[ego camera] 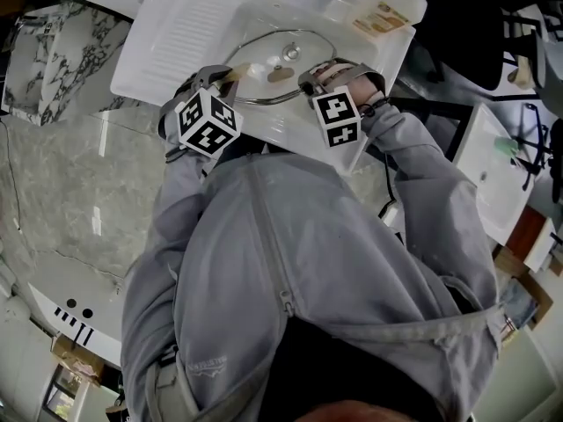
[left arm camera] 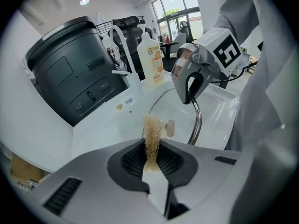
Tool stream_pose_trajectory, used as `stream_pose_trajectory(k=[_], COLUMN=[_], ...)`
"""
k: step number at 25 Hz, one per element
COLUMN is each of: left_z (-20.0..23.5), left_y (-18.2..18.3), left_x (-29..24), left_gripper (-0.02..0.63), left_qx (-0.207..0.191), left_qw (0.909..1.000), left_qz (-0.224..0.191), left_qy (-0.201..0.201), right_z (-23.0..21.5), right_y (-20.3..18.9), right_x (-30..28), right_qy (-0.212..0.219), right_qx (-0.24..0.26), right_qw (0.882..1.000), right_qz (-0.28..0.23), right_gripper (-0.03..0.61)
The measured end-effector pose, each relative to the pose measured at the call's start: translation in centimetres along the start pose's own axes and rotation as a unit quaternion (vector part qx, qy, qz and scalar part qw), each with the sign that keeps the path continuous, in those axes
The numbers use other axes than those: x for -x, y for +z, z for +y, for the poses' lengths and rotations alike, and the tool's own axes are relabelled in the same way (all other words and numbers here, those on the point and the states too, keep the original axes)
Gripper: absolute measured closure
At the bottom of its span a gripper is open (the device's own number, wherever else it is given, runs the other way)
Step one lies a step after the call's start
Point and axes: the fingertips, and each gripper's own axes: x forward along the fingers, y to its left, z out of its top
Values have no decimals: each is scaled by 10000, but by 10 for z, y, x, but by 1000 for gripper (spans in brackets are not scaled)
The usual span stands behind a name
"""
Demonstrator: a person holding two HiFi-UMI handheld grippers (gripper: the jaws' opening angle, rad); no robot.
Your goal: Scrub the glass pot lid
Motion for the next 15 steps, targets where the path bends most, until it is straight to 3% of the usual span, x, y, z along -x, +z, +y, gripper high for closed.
stream_pose_trajectory(k=[3, 7, 15], left_z=[8, 25, 54], left_y=[-5, -13, -21], left_x=[4, 14, 31], left_gripper=[577, 577, 577], left_qx=[57, 146, 285], left_qw=[10000, 9997, 9986], left_qz=[-20, -53, -220], left_qy=[78, 212, 379], right_z=[-8, -21, -39], right_y=[12, 21, 40], right_x=[11, 21, 37], right_qy=[292, 449, 774], right_qx=[-256, -1029, -2484], right_qw=[9990, 9919, 9567], right_qz=[-233, -599, -1306], right_gripper=[551, 551, 551])
